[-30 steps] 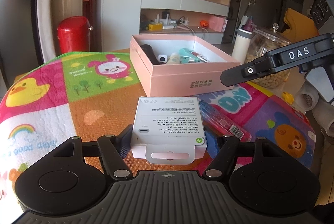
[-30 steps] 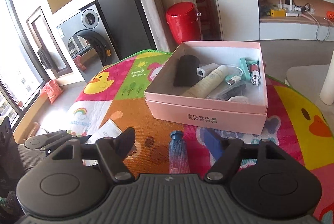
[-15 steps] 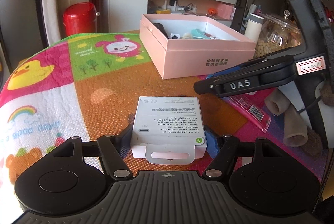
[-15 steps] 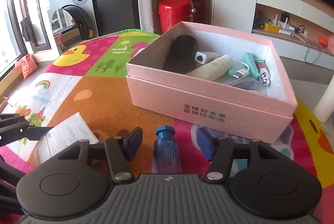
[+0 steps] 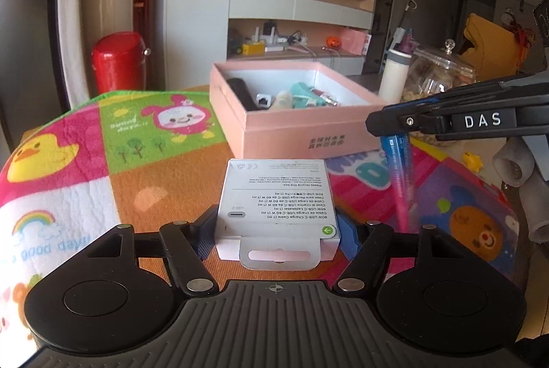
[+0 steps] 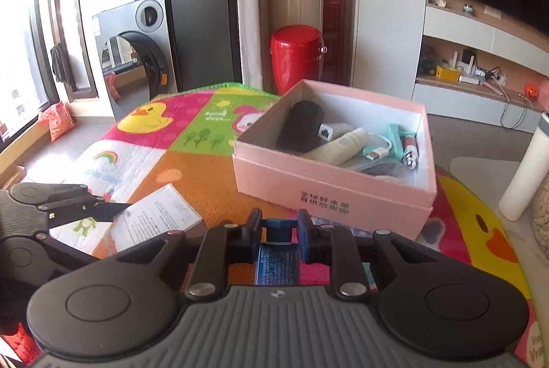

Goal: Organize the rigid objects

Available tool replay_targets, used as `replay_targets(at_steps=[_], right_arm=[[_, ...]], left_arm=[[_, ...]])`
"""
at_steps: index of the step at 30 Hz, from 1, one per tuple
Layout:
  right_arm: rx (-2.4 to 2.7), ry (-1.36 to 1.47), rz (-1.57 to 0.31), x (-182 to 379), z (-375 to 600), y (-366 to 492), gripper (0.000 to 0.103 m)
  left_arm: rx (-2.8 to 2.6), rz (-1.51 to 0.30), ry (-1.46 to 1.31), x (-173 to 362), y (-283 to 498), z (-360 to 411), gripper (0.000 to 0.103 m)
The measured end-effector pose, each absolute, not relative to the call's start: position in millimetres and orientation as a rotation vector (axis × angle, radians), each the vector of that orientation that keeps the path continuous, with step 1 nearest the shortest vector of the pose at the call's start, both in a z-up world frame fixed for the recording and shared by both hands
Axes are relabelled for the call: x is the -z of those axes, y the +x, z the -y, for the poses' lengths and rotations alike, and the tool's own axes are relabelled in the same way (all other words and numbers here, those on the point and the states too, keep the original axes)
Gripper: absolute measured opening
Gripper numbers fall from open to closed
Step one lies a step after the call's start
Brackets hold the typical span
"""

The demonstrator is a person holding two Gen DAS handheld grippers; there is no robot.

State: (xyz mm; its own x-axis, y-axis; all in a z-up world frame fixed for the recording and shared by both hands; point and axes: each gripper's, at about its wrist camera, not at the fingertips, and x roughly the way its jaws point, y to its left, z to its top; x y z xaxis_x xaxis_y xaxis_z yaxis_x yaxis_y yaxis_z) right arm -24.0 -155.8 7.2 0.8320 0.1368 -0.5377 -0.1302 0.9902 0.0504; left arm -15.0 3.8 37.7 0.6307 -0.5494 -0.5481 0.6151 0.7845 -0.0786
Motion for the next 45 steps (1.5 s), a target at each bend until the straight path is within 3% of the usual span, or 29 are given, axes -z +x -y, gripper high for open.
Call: replay_targets(at_steps=[9, 13, 15, 18, 21, 26, 30, 38, 40, 45], right_arm=[[-0.045, 0.065, -0.343, -119.0, 191.2, -12.0, 0.02], [-0.019, 0.051, -0.39, -148.7, 212.2, 48.2, 0.026], [0.052, 0.026, -0.418, -144.5, 222.8, 71.7, 0.055], [0.122, 0.018, -0.441, -120.8, 242.7, 78.6, 0.057], [0.091, 0.034, -0.474, -86.6, 259.0, 63.5, 0.064], [0.029, -0.035, -0.549, -24.8, 258.2, 32.7, 0.065], [-0.039, -0.056, -0.6, 10.3, 241.9, 24.7, 0.065], [-0.054, -0.143, -0.573, 25.2, 203.7, 60.3, 0.07], [-0.096, -0.137, -0.568, 24.2, 194.5, 77.1, 0.07], [-0.137, -0.149, -0.553, 24.3, 159.6, 114.9, 0.071]], left_arm=[[0.704, -0.432, 0.068, -137.8, 46.8, 38.0, 0.074], [0.695, -0.627, -0.097, -131.9, 126.5, 71.3, 0.074], [0.658, -0.704, -0.099, -110.3, 153.0, 86.6, 0.072], [0.59, -0.747, -0.073, -86.0, 164.4, 88.3, 0.064], [0.547, -0.726, -0.105, -72.1, 157.5, 72.3, 0.064], [0.49, -0.651, -0.042, -67.9, 126.3, 48.2, 0.064], [0.408, -0.698, 0.068, -53.4, 125.1, 55.9, 0.064], [0.31, -0.695, 0.03, -54.5, 132.2, 14.2, 0.067], [0.26, -0.677, 0.016, -53.8, 134.4, -1.9, 0.071], [0.179, -0.645, -0.006, -50.4, 144.8, -32.0, 0.096]])
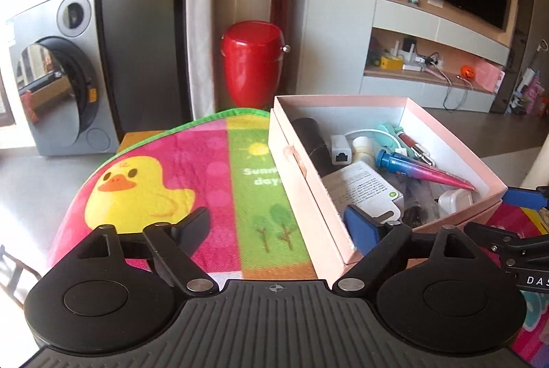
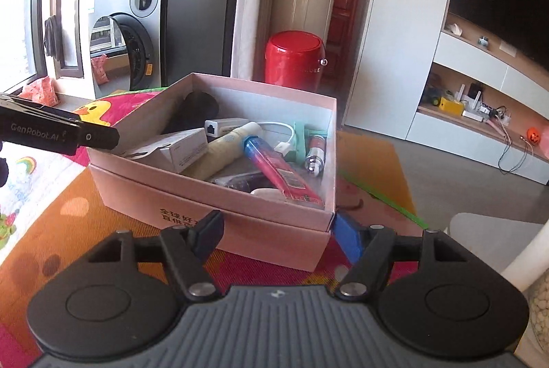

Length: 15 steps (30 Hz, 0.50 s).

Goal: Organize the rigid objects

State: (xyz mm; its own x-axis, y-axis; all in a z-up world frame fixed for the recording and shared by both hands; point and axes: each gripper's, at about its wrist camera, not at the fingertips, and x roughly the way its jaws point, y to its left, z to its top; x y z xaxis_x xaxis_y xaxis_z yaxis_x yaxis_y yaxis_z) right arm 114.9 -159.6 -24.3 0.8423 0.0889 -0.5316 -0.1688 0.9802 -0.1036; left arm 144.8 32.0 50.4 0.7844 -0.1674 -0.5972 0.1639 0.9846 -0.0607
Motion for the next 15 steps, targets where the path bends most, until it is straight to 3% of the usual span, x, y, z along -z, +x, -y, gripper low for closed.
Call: replay_targets(at_steps=[3, 10, 12, 15], right_arm=[[-0.125, -0.162, -0.544, 27.0, 148.5, 124.5, 0.073], [-0.036, -0.096, -0.604, 32.0, 150.4, 121.8, 0.077], [-0.002, -0.037, -0.616, 34.3, 153.7, 109.5, 0.085], [0.004, 0.009, -0.635, 42.8, 151.8, 89.1, 0.086]], left_arm=[[0.181, -0.644, -0.021, -48.2, 149.0, -38.4, 0.1], [0.114, -0.498, -0.096, -72.2, 105.2, -44.9, 0.099], [0.142, -0.512, -0.098, -71.9, 81.9, -41.0, 0.099], [0.126, -0.57, -0.044, -45.7, 51.4, -23.6, 0.099]])
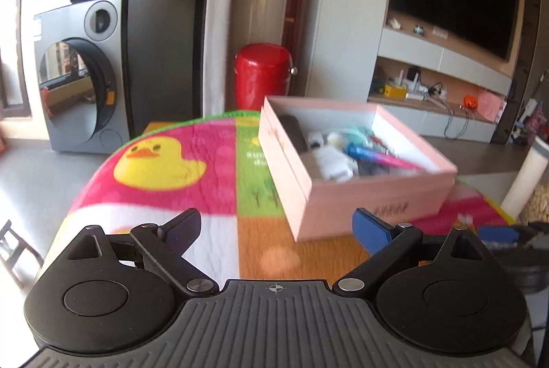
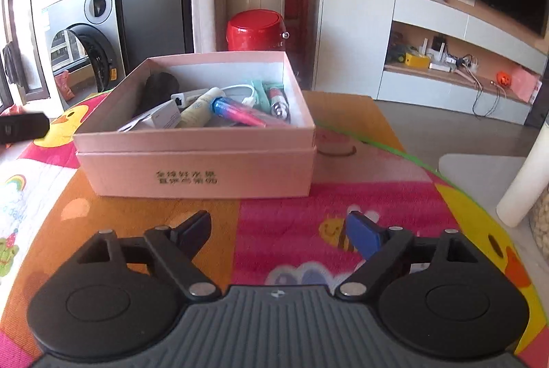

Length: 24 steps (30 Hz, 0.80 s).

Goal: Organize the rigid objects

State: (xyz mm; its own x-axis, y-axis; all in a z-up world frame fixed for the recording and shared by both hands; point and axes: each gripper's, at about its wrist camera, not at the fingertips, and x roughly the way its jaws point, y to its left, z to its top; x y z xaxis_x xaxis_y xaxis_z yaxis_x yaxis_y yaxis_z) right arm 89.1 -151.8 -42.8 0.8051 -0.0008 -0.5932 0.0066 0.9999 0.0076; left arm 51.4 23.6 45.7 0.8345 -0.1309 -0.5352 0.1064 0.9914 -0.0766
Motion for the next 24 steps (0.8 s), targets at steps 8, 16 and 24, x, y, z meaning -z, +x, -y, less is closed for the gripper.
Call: replay_targets(at_steps=[8, 16, 24], right_arm=[[0.054, 0.004, -0.718, 62.0, 136.2, 72.1, 0.103], [-0.017, 0.039, -0.678, 68.4, 153.0, 63.9, 0.103], [0.002, 0.032, -0.655, 69.3, 147.5, 69.3, 0.103]], left_arm=[[0.005, -0.666, 0.074, -1.4, 42.3, 0.2, 0.099], [-0.006, -0.677, 0.041, -0.2, 46.3, -0.6, 0.1], [-0.027, -0.678, 0.037, -0.5, 48.4, 4.0, 0.101]])
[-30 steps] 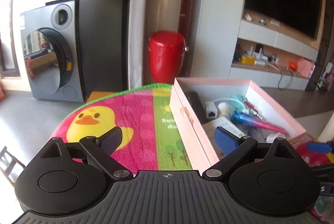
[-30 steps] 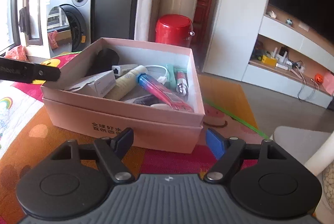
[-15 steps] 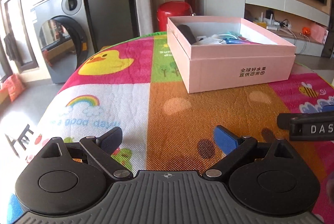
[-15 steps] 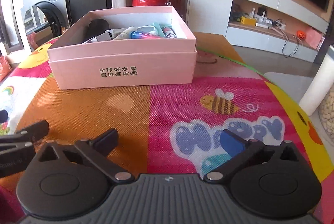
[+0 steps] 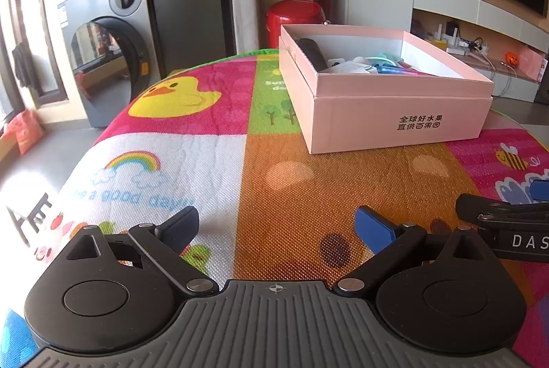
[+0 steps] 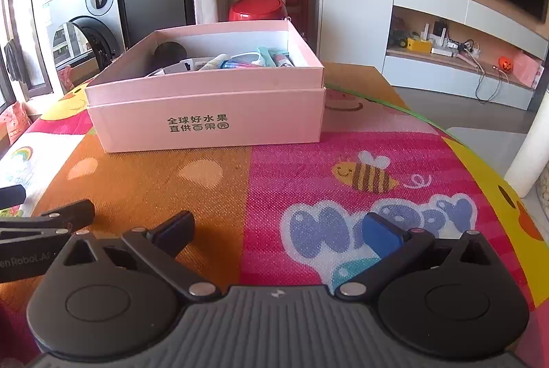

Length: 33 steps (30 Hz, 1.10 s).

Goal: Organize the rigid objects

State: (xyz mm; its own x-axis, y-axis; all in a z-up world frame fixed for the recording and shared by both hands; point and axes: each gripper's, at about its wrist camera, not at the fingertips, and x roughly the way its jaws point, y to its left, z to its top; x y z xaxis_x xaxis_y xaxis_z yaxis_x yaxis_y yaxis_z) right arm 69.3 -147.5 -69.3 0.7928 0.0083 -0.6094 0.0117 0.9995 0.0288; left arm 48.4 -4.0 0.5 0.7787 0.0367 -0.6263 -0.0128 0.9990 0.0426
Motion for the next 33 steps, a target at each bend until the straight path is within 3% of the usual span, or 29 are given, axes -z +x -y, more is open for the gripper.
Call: replay_targets(at_steps=[33], right_arm=[[0.002, 0.042, -0.639, 71.6, 148.6, 66.1, 0.103]], left_arm=[[-0.019, -0.681, 0.004, -0.1, 47.9, -2.7, 0.101]])
